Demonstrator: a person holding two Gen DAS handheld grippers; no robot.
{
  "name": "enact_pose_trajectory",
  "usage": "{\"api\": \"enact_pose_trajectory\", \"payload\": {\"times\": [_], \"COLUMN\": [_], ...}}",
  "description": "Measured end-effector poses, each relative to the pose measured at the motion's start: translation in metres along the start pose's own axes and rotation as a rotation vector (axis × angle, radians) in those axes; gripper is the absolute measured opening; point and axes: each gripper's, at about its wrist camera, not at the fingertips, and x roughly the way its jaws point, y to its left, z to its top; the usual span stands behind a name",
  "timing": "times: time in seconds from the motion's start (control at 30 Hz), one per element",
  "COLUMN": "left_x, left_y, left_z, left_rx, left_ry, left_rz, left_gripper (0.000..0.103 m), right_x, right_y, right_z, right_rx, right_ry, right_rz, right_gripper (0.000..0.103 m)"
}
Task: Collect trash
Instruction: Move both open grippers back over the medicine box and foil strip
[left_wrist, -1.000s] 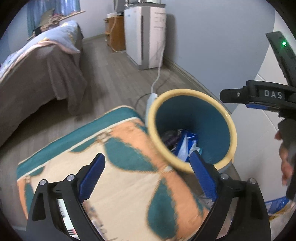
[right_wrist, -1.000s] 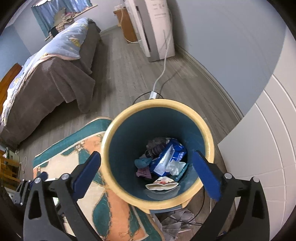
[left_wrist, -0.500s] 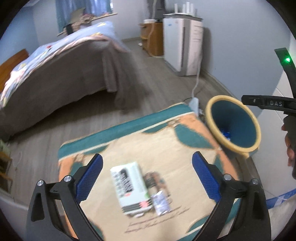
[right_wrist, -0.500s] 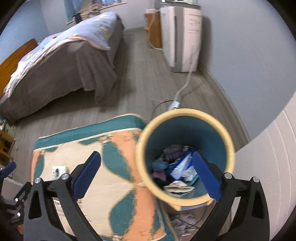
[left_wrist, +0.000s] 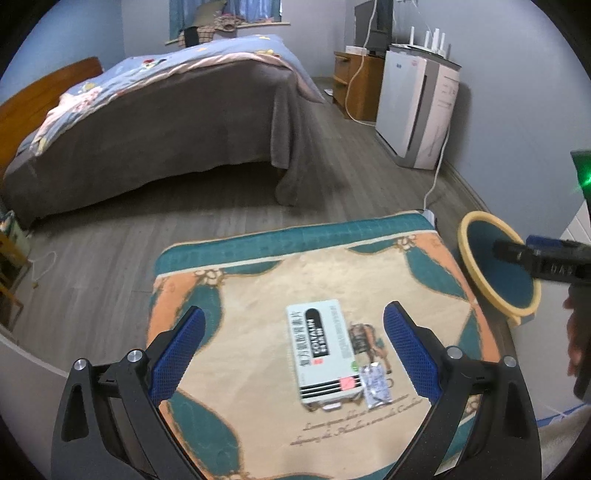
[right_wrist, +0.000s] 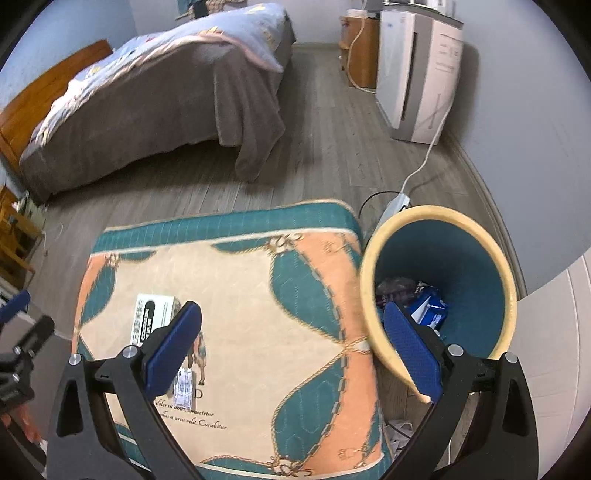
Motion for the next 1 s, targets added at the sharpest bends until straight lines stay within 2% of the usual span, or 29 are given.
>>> {"api": "enact_pose_trajectory", "payload": {"times": [0.17,0.33,0.6,0.77,0.87,0.93,1.0], "left_x": [0.002,-0.002,0.004,0.012,0.017,0.018,0.020], "left_y": [0.016,0.029,0.060,0.078,0.085,0.089,0.090], "left_z": [-0.003,-0.004,-0.006,-0.008,-0.007,-0.006,-0.006], "left_rx": [-0.021,-0.012,-0.048,-0.064,-0.097,-0.128,-0.133], "left_ry": [0.004,-0.020,-0.001,0.030,0.048,0.056,0.059], "left_rz": [-0.002,0.010,0.019,0.043,0.039,0.022,0.013], "left_gripper": [0.096,0.096,0.096,0.096,0.096,0.096,0.096], "right_x": [0.012,0.023,0.048,0.074,0.089,0.096,0.103], "right_y": [0.026,0.051,0.089,0.116,0.121,0.119,0.119], "right_z": [-0.007,-0.011,-0.018,-0.041,-0.059,-0.067,-0.074], "right_rx": [-0.034,-0.030,-0.043,-0.146,-0.175,-0.152,-0.139], "right_ry": [0.031,0.057,0.102,0.170,0.234,0.281,0.324], "right_rz": [0.000,0.034,0.041,0.015,-0.001,0.018,0.044], "right_gripper": [0.097,0.097,0.097,0.097,0.083,0.071,0.065]}}
